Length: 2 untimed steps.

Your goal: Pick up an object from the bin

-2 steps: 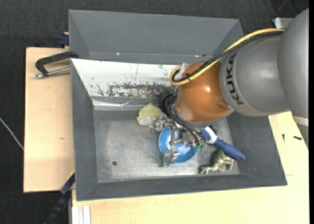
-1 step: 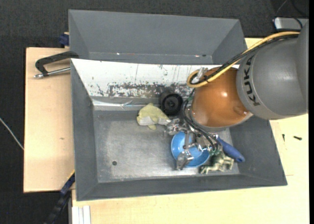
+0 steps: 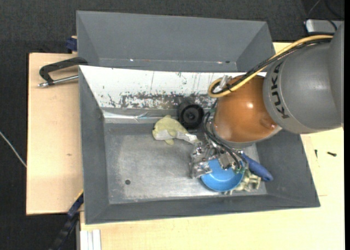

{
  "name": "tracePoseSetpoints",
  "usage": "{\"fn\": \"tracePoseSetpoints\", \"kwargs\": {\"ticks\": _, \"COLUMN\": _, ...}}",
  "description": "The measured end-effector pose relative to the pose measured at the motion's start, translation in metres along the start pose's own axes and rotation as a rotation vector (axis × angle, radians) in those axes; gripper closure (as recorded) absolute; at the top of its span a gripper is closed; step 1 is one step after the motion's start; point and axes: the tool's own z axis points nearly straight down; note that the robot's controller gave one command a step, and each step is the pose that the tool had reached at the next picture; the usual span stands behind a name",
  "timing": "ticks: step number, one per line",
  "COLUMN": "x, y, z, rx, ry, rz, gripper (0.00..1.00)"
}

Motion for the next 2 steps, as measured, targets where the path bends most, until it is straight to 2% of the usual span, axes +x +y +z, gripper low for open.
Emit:
{"fn": "tracePoseSetpoints", "kwargs": {"ticks": 1, "x": 0.001, "y": 0.000, "z": 0.001, "rx": 0.000, "ry": -0.002, "rz": 0.000, "gripper": 0.00}}
{"fn": "tracePoseSetpoints", "kwargs": {"ticks": 2, "x": 0.013, "y": -0.099, "z": -0.003, "rx": 0.000, "ry": -0.012, "rz": -0.061, "gripper": 0.00}}
